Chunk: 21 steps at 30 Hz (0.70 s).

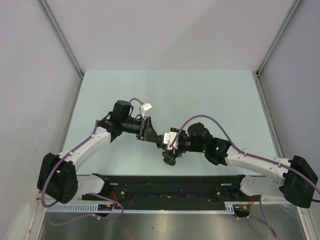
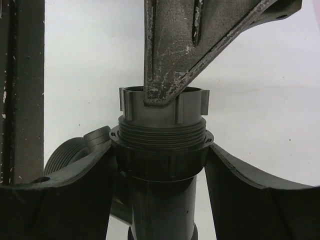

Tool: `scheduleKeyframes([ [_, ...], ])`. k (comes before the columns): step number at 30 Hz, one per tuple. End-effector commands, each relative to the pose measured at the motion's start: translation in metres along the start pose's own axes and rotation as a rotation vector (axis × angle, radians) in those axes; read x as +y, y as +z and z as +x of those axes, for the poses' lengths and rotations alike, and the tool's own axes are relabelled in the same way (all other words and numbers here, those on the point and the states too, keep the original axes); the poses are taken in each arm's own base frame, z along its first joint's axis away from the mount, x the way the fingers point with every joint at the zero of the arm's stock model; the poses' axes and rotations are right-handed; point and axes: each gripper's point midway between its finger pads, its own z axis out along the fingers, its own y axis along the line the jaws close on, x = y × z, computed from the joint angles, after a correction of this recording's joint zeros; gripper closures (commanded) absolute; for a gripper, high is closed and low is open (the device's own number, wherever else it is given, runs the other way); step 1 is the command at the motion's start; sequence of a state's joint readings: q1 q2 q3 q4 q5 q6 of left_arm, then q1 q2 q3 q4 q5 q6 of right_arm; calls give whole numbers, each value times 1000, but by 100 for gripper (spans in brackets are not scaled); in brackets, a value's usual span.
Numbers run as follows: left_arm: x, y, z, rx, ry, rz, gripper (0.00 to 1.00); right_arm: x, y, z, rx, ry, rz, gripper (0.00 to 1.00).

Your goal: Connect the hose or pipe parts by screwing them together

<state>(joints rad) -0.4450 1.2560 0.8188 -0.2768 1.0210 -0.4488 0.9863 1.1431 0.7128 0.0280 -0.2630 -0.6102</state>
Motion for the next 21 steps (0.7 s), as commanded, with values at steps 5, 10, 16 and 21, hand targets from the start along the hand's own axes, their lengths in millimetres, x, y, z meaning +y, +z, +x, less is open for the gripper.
scheduleKeyframes([
  [5, -2, 7, -21, -39, -70, -46, 100, -5, -6, -94, -267, -144, 8, 99],
  [10, -3, 10, -18, -28, -236, -47, 100, -7, -6, -97, -262, -165, 38, 99],
  [16, -5, 6, -20, -52, -310, -59, 100, -10, -5, -96, -246, -182, 68, 100],
  [21, 1, 1, -23, -94, -384, -91, 100, -11, -4, -96, -248, -179, 81, 100],
])
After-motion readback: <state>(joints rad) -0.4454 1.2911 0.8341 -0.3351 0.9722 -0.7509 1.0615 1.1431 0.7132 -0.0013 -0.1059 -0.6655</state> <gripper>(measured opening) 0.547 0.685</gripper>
